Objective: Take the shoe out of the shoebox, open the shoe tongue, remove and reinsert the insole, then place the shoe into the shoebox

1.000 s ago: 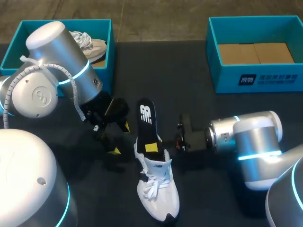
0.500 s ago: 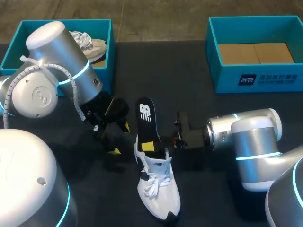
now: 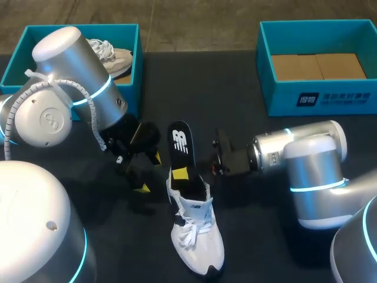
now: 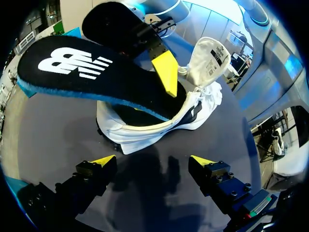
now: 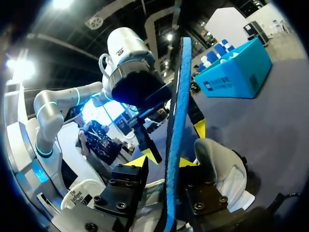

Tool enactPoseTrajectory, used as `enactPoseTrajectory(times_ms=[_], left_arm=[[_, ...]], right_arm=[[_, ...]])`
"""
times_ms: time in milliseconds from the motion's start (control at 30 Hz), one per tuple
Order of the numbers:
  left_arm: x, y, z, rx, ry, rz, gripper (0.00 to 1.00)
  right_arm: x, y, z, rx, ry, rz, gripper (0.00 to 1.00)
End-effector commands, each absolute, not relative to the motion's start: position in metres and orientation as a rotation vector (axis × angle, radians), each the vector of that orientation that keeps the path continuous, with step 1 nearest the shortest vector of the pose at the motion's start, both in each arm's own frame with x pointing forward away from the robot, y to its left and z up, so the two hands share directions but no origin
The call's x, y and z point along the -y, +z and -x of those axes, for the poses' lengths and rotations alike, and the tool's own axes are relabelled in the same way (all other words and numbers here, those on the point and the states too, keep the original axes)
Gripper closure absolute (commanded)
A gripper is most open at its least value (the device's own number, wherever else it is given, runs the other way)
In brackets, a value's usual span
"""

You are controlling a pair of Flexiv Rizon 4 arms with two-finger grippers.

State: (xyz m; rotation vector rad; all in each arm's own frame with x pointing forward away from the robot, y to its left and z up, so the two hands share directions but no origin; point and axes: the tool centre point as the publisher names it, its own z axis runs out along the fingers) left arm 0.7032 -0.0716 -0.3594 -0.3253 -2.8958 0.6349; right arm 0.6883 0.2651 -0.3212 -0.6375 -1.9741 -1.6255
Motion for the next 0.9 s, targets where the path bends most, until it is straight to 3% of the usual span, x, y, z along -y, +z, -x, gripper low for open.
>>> enactPoseTrajectory(times_ms=[33,100,900], left_arm=[[0.072,-0.360,-0.703,2.897,0.634,0.325,0.00],[0.072,-0.360,-0.703,2.897,0.634,0.325,0.00],[0.072,-0.360,-0.703,2.897,0.634,0.325,0.00]], right_arm=[[-0.265,-0.320,-0.696,1.982,-1.597,0.620,0.82],[-0.265,-0.322,-0.698,1.974,-1.588,0.617,1.00],[-0.257,-0.352,-0.663,1.916,-1.499,0.695,1.00]])
